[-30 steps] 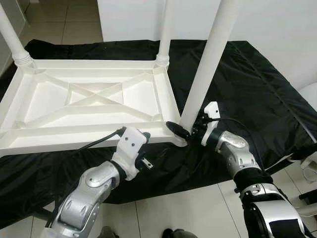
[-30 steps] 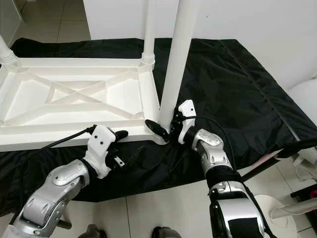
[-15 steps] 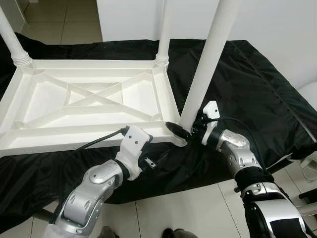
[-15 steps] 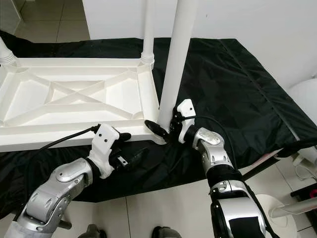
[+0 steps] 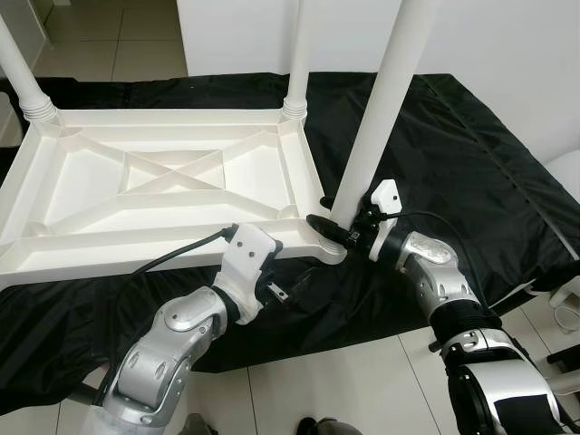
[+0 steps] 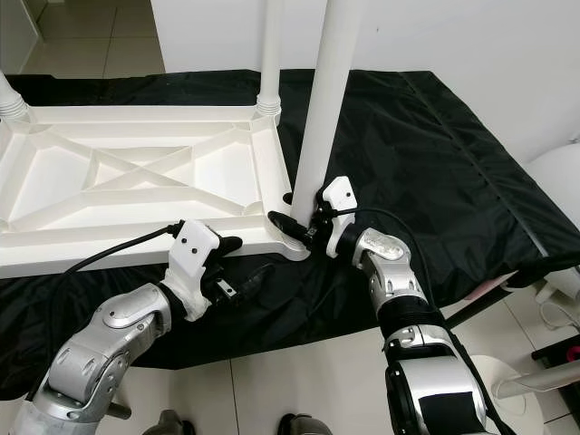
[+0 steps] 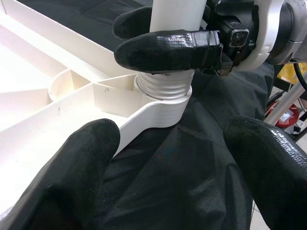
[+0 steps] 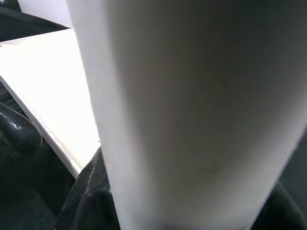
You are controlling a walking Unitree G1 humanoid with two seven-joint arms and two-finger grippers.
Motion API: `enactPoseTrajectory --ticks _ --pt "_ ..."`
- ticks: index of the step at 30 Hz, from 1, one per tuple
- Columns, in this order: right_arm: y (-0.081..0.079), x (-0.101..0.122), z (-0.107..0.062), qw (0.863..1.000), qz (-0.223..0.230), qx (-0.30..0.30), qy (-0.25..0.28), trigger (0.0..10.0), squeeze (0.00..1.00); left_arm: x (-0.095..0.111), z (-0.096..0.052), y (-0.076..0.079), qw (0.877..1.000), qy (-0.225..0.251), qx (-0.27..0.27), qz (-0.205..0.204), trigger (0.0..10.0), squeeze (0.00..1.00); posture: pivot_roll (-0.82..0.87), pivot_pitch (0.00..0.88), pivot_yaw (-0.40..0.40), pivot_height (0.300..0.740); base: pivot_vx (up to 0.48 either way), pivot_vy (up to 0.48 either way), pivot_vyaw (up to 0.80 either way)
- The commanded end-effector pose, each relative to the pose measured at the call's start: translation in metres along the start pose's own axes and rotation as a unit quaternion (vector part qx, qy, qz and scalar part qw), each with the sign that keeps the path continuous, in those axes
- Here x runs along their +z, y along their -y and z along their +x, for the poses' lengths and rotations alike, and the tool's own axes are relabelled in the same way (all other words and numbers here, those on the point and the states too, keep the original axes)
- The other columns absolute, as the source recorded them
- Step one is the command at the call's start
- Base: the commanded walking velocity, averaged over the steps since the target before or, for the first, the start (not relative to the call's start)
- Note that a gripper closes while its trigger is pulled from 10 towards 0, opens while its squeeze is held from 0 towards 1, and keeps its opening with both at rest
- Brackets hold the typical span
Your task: Building children table
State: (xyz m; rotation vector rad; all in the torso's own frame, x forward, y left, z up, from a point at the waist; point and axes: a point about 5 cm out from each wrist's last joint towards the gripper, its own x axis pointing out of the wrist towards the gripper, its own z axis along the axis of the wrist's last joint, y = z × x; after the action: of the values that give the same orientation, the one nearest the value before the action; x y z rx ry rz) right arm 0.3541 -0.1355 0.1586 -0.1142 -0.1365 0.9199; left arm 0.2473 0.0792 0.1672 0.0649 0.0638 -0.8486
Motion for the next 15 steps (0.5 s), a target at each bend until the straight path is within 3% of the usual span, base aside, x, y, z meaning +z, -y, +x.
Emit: enactPoseTrajectory --ticks 1,8,10,15 --pt "0.001 -0.004 -0.001 1.000 0.002 -0.014 -0.016 10.0 0.00 0.000 0.000 0.000 1.000 -0.003 0.015 -0.001 10.0 0.00 0.01 0.096 -0.052 0.740 0.000 0.000 0.00" --pt "0.001 -0.009 -0.001 0.998 0.015 -0.058 -0.033 10.0 0.00 -0.001 -0.001 0.001 1.000 -0.003 0.016 -0.001 10.0 0.00 0.01 0.097 -0.053 0.740 0.000 0.000 0.00" --pt "0.001 -0.015 0.000 0.990 0.017 -0.125 -0.056 10.0 0.00 -0.001 -0.002 0.000 1.000 -0.004 0.017 0.000 10.0 0.00 0.01 0.097 -0.056 0.740 0.000 0.000 0.00" --pt "-0.004 -0.018 0.002 0.984 0.023 -0.169 -0.060 10.0 0.00 -0.001 -0.003 -0.001 1.000 -0.004 0.019 0.000 10.0 0.00 0.01 0.094 -0.058 0.740 0.000 0.000 0.00"
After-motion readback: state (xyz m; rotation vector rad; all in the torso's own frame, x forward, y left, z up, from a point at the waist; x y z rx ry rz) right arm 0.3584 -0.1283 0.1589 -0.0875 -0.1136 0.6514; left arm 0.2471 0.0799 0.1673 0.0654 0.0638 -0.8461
